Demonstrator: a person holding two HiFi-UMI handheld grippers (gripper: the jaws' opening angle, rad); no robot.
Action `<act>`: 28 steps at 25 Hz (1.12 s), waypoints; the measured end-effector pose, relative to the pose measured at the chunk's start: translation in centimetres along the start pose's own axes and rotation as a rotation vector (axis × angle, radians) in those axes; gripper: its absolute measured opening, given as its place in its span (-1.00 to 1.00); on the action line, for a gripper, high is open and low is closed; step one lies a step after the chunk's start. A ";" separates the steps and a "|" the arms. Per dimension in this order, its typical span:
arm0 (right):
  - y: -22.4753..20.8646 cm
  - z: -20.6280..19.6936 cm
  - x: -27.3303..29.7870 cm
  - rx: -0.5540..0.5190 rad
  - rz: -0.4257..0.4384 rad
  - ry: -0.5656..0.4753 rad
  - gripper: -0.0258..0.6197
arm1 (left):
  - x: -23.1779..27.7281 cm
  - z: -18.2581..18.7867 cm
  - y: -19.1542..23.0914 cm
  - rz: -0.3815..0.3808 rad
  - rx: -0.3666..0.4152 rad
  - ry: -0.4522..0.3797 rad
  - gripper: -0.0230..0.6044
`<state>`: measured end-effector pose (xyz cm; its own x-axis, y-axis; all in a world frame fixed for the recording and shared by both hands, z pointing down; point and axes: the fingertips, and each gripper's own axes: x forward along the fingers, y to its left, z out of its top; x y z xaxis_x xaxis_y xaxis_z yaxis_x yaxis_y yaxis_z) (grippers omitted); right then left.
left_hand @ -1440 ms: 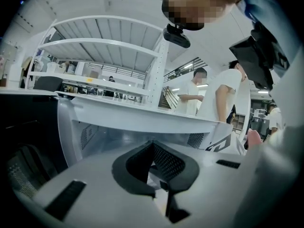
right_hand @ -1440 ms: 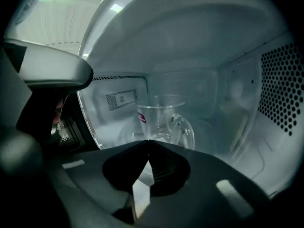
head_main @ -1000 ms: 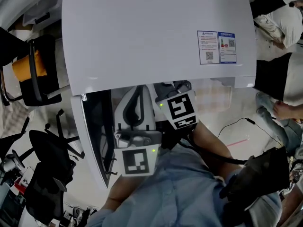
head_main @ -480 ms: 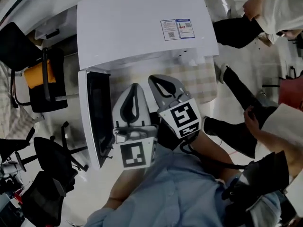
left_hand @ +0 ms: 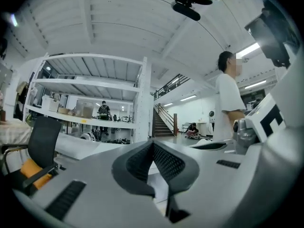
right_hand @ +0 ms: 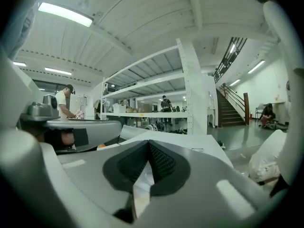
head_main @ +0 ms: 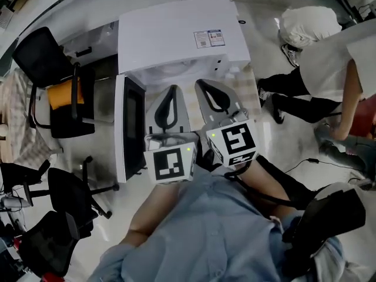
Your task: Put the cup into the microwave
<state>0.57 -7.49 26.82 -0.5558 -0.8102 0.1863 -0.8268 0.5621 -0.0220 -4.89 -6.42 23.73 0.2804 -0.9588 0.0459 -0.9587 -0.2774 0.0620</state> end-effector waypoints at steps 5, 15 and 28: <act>-0.3 2.8 -1.9 -0.013 -0.026 -0.073 -0.92 | -0.9 2.1 -1.3 -0.023 0.036 -0.038 -0.91; 0.4 4.4 -3.2 -0.046 -0.006 -0.132 -0.92 | -2.0 3.2 -2.3 -0.018 0.069 -0.069 -0.91; -1.1 4.5 -4.4 -0.031 -0.028 -0.152 -0.92 | -1.4 3.4 -4.0 -0.038 0.069 -0.076 -0.91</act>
<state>3.49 -5.31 21.62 -0.5416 -0.8399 0.0358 -0.8401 0.5423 0.0116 -1.63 -4.14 20.00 0.3148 -0.9487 -0.0307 -0.9491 -0.3148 -0.0068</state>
